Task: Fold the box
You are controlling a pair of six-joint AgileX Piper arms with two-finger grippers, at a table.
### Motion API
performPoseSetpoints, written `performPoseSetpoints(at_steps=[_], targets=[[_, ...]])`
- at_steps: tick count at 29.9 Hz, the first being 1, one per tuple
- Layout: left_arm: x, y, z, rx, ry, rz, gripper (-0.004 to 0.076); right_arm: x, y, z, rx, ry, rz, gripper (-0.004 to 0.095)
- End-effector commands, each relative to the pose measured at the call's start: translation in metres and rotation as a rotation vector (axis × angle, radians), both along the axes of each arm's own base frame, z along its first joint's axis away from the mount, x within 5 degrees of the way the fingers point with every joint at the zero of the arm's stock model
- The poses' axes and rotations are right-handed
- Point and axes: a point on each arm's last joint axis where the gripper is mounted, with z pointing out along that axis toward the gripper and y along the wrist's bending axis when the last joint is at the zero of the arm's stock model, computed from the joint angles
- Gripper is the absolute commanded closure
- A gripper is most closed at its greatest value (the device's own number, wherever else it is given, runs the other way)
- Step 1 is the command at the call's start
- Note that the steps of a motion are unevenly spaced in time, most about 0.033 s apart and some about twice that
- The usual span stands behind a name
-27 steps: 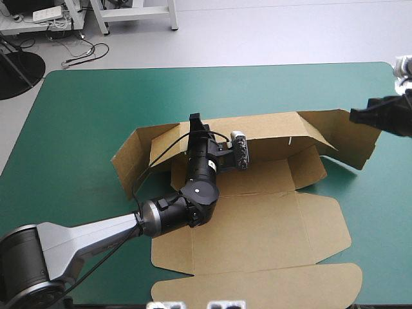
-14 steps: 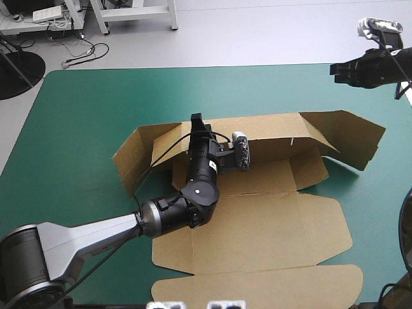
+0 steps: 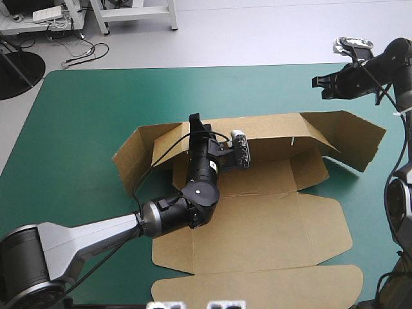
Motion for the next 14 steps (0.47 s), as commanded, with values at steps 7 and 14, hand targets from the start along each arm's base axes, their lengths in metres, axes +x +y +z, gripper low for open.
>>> performPoseSetpoints(at_steps=[7, 14], targets=[[-0.005, 0.005, 0.025, -0.079, -0.072, 0.033, 0.0734, -0.041, 0.004, -0.007, -0.023, 0.063, 0.062, 0.0927], [-0.005, 0.006, 0.024, -0.097, -0.059, 0.052, 0.0734, -0.056, 0.007, -0.009, -0.027, 0.078, 0.074, 0.0927]])
